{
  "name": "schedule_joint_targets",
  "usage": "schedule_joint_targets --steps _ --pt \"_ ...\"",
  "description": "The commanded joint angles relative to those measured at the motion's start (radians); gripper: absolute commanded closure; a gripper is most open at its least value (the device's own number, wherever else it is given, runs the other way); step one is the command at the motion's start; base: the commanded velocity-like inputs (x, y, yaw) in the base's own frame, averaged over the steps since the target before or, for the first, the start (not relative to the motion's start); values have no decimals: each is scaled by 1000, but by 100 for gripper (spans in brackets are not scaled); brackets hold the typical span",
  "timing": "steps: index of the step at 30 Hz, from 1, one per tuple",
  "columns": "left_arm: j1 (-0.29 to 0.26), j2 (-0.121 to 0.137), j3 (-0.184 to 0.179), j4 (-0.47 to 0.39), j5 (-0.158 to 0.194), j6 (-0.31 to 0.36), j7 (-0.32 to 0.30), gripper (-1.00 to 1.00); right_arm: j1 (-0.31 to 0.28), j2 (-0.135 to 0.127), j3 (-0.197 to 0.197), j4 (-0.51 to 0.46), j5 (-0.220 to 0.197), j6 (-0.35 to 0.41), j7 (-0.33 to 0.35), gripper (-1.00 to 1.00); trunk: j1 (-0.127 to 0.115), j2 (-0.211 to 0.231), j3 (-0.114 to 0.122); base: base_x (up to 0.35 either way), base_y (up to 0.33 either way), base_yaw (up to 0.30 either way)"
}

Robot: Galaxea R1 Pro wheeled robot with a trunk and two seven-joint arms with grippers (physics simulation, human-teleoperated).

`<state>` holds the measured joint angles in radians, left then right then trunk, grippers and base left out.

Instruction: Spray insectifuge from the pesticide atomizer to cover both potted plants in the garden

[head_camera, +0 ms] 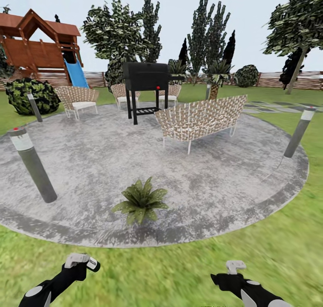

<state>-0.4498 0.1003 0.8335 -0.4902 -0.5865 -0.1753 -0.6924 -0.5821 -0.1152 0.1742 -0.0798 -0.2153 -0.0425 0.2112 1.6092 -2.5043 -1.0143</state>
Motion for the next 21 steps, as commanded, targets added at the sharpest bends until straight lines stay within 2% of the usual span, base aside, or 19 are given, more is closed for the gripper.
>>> schedule_joint_targets --steps 1,5,9,10,16,21 --pt "-1 -1 8 -1 -10 -6 -6 100 -1 0 8 2 -10 -4 3 -100 0 0 0 0 -38 -266" --pt "-1 -1 8 2 -11 -5 -7 100 -1 -1 -15 2 -12 -4 4 -100 0 0 3 0 -10 -275" --pt "-1 -3 5 64 -13 -4 -6 100 -1 -3 -101 2 -10 -4 3 -100 0 0 5 0 -1 -279" --pt "-1 -4 4 69 -13 -5 -6 100 -1 -3 -109 2 -10 -4 2 -100 0 0 6 0 0 -279" --pt "-1 -4 4 78 -13 -6 -6 100 -1 -3 -121 2 -10 -4 -2 -100 0 0 10 25 -1 -281" --pt "-1 -4 4 81 -13 -7 -6 100 -1 -3 -122 2 -10 -4 -2 -100 0 0 13 201 -136 -282"
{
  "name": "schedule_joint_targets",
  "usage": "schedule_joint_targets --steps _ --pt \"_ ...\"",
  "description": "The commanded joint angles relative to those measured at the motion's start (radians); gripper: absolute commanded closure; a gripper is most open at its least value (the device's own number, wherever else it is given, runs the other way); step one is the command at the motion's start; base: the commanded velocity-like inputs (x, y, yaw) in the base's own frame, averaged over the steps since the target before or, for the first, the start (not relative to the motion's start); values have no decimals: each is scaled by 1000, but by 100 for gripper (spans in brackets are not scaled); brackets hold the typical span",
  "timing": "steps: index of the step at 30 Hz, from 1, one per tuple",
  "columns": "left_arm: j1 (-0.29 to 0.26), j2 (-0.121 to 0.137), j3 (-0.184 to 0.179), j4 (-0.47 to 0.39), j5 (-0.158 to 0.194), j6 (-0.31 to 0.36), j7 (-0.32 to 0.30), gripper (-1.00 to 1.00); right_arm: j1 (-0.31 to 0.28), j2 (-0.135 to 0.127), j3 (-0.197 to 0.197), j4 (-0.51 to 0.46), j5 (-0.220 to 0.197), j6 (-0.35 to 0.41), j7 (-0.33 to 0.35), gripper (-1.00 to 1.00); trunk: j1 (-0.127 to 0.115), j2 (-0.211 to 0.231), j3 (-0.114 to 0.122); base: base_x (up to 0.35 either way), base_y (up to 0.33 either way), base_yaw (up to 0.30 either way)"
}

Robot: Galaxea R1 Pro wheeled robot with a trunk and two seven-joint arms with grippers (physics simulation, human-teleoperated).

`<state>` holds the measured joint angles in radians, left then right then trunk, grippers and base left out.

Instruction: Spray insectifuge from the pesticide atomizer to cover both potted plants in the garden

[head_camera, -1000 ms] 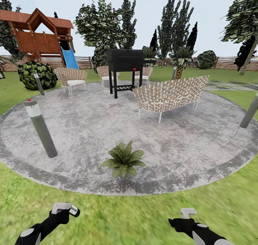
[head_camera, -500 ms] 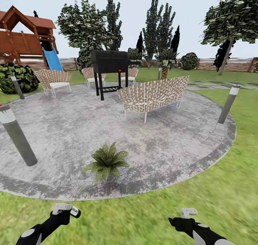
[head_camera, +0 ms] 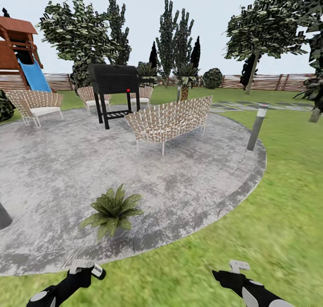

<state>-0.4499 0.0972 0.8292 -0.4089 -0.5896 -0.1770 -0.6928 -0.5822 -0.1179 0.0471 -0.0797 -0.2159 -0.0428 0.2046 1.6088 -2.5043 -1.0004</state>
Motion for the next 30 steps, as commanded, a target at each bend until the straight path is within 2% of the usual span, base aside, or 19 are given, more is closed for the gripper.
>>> schedule_joint_targets --steps 1,8,15,21,30 --pt "-1 -1 8 -1 -10 -5 -5 100 -1 0 5 2 -9 -3 4 -100 0 0 0 244 -193 -282" --pt "-1 -1 8 0 -10 -6 -6 100 -1 1 5 2 -10 -3 4 -100 0 0 4 245 -226 -282" --pt "-1 -1 8 1 -10 -5 -7 100 -1 1 4 2 -10 -3 3 -100 0 0 8 47 -331 -265" --pt "-1 -1 8 1 -10 -5 -7 100 -1 1 5 2 -8 -3 3 -100 0 0 9 22 -339 -41" --pt "-1 -1 10 1 -9 -5 -5 100 -1 2 5 2 -8 -3 2 -100 0 0 9 290 -147 -1"
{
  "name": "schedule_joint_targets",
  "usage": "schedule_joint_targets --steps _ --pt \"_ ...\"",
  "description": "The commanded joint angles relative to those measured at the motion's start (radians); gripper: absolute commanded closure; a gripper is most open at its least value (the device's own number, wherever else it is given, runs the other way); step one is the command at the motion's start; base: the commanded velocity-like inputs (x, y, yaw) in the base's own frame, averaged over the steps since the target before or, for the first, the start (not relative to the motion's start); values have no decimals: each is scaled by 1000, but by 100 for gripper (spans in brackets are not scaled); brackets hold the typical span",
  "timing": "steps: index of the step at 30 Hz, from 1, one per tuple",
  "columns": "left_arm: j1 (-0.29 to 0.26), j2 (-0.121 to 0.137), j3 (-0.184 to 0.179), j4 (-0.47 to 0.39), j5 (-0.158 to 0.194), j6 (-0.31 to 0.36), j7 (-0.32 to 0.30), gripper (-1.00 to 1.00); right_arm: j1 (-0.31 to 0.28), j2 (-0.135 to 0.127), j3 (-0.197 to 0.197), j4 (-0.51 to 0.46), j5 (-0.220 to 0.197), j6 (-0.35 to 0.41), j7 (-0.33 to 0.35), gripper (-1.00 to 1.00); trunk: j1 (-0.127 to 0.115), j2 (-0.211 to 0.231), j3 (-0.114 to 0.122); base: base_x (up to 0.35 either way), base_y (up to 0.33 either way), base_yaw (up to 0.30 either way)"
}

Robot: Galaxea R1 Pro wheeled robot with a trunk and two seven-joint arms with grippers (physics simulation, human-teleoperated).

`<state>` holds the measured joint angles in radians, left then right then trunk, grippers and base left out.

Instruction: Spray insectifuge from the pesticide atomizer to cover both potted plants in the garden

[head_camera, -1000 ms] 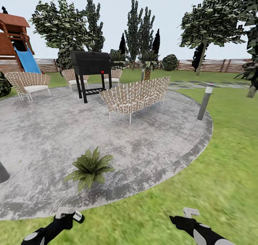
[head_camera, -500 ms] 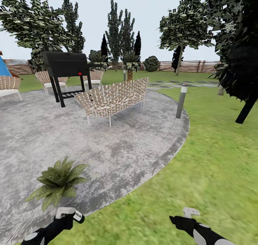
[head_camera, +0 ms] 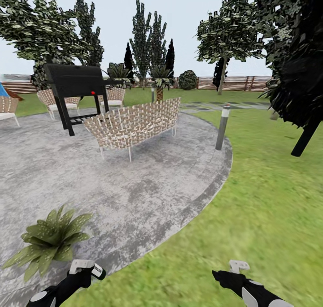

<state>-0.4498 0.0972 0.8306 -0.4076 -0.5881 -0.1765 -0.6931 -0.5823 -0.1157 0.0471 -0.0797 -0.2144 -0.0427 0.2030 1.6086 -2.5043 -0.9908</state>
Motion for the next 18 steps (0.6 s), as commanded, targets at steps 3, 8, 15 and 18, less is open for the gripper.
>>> schedule_joint_targets --steps 3,8,15,18 --pt "-1 -1 8 -1 -10 -5 -5 100 -1 0 5 1 -10 -3 4 -100 0 0 -1 324 -106 0" --pt "-1 -1 8 0 -10 -6 -5 100 -1 0 5 1 -10 -3 4 -100 0 0 -1 325 -105 0" --pt "-1 -1 8 0 -10 -6 -5 100 -1 0 5 1 -10 -3 4 -100 0 0 -1 325 -105 0" --pt "-1 -1 8 0 -10 -6 -5 100 -1 0 5 1 -10 -3 4 -100 0 0 -1 325 -105 0"
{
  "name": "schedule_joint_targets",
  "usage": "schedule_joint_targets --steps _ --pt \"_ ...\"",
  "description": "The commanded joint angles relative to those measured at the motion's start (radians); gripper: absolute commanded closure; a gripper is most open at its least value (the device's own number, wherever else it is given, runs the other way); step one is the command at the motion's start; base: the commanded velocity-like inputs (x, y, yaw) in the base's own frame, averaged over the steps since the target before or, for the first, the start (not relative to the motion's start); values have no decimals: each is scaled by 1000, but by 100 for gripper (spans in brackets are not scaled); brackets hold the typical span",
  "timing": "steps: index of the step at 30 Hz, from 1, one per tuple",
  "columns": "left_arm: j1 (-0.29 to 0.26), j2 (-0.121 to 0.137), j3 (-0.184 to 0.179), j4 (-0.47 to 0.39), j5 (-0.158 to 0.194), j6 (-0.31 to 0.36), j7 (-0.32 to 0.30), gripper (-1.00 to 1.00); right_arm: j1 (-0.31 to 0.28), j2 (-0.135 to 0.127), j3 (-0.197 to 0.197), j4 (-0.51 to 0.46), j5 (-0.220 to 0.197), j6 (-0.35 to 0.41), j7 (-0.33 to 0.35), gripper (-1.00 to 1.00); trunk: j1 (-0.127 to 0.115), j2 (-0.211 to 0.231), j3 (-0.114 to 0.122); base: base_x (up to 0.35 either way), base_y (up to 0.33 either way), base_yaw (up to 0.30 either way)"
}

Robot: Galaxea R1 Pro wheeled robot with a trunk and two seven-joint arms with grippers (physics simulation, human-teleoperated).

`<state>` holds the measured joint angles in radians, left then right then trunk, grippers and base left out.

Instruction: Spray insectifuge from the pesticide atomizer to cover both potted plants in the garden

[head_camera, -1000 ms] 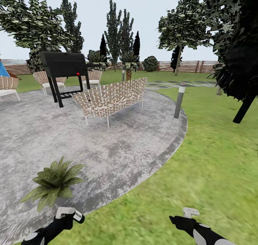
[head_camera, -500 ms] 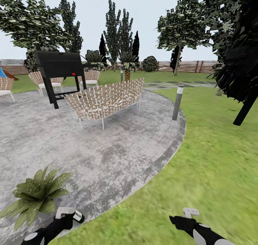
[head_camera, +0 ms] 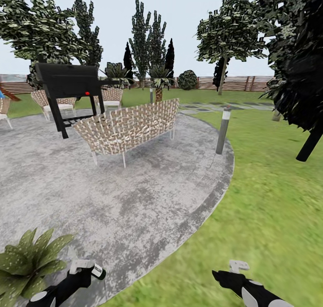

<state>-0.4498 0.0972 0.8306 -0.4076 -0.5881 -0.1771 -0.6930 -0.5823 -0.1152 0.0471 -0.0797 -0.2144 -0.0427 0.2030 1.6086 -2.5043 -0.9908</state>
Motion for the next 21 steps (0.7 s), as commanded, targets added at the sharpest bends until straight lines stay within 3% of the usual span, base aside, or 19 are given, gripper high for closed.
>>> schedule_joint_targets --steps 1,21 --pt "-1 -1 8 0 -10 -5 -5 100 -1 0 5 1 -10 -3 4 -100 0 0 -1 325 -105 0" --pt "-1 -1 9 3 -10 -5 -5 100 -1 -1 6 1 -9 -4 4 -100 0 0 -1 325 -105 0"
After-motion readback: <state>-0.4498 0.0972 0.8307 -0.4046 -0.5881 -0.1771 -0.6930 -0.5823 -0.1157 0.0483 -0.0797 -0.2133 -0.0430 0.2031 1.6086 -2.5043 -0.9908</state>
